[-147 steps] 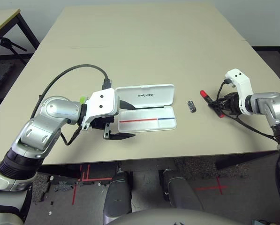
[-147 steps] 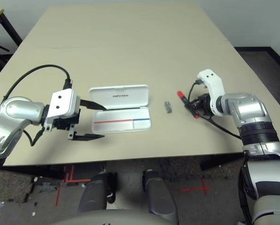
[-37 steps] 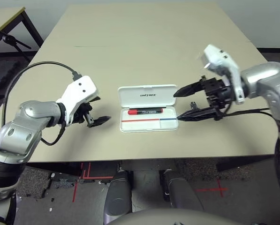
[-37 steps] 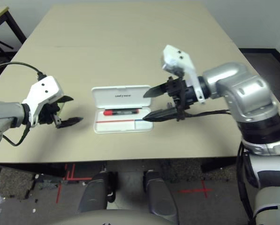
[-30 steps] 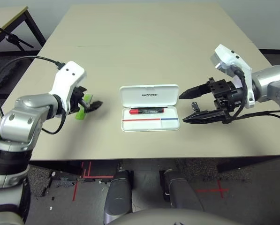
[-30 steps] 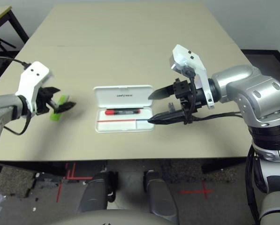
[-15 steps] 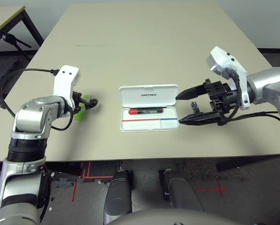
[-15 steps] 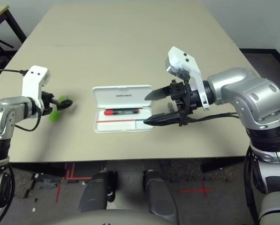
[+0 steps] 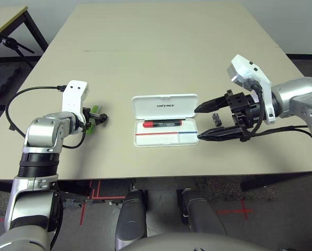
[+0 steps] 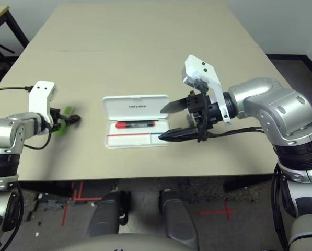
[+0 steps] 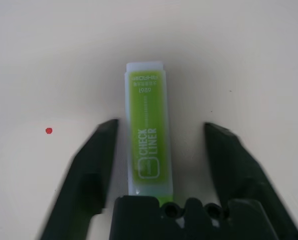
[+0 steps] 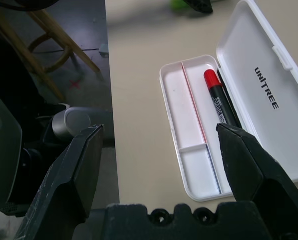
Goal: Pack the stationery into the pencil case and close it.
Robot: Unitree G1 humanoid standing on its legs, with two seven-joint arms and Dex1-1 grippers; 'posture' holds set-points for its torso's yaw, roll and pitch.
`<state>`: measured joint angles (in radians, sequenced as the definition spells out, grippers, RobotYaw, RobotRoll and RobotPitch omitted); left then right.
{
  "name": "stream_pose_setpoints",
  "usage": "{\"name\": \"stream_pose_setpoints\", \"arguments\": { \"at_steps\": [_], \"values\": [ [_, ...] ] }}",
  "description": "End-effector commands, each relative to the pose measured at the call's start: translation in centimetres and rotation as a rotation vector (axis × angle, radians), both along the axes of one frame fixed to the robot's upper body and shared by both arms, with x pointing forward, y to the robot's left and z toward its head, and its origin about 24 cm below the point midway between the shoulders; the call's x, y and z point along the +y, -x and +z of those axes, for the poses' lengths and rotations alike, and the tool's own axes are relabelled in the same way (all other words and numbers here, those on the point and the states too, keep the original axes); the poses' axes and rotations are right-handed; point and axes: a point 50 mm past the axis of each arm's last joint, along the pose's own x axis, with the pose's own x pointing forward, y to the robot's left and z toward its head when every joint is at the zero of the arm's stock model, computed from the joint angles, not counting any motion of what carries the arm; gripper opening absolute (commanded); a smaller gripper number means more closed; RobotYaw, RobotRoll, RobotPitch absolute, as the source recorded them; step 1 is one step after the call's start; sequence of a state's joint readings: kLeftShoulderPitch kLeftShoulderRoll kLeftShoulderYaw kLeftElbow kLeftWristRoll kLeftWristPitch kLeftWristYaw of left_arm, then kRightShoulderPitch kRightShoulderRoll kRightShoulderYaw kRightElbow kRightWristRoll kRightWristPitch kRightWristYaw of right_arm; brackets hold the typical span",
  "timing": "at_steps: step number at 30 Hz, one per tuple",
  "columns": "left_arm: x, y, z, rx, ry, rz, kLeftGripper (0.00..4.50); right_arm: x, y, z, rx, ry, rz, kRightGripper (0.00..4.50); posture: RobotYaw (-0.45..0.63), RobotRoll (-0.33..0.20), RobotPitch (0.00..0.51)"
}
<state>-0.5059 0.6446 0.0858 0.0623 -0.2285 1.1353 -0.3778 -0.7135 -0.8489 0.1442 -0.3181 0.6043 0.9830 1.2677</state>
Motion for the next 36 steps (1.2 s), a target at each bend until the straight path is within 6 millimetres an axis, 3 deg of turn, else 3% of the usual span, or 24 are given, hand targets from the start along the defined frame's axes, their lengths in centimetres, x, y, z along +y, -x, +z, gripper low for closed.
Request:
{"name": "stream_pose_setpoints", "arguments": {
  "at_steps": [1,3,4,10,20,25,36],
  "values": [
    [0.8,0.4,-0.7,0.047,-0.032,0.023,1.95,0.3,0.2,-0.3,-0.002,0.006,0.018,4.50,0.00,0.000,0.137],
    [0.9,0.4,-0.4,0.042,-0.043,0.010,1.18,0.3,0.2,-0.4,-0.005,0.006,0.015,4.50,0.00,0.000,0.137],
    [1.0,0.4,-0.2,0.037,-0.044,0.000,1.07,0.3,0.1,-0.4,-0.009,0.009,0.013,4.50,0.00,0.000,0.137],
    [0.9,0.8,0.8,-0.013,-0.072,-0.159,1.08,0.5,0.1,-0.3,-0.021,0.005,0.019,4.50,0.00,0.000,0.137],
    [0.4,4.5,3.4,-0.053,-0.157,-0.782,1.08,0.3,-0.2,-0.7,-0.023,0.037,0.011,4.50,0.02,0.000,0.142],
    [-1.5,6.3,4.6,-0.057,-0.126,-1.025,1.08,0.1,-0.3,-1.0,-0.024,0.056,0.006,4.50,0.02,0.000,0.144],
    [-7.3,5.7,5.8,-0.128,-0.163,-1.229,1.08,-0.7,-0.7,-1.8,-0.026,0.114,-0.031,4.50,-0.01,0.000,0.135]
  ]
}}
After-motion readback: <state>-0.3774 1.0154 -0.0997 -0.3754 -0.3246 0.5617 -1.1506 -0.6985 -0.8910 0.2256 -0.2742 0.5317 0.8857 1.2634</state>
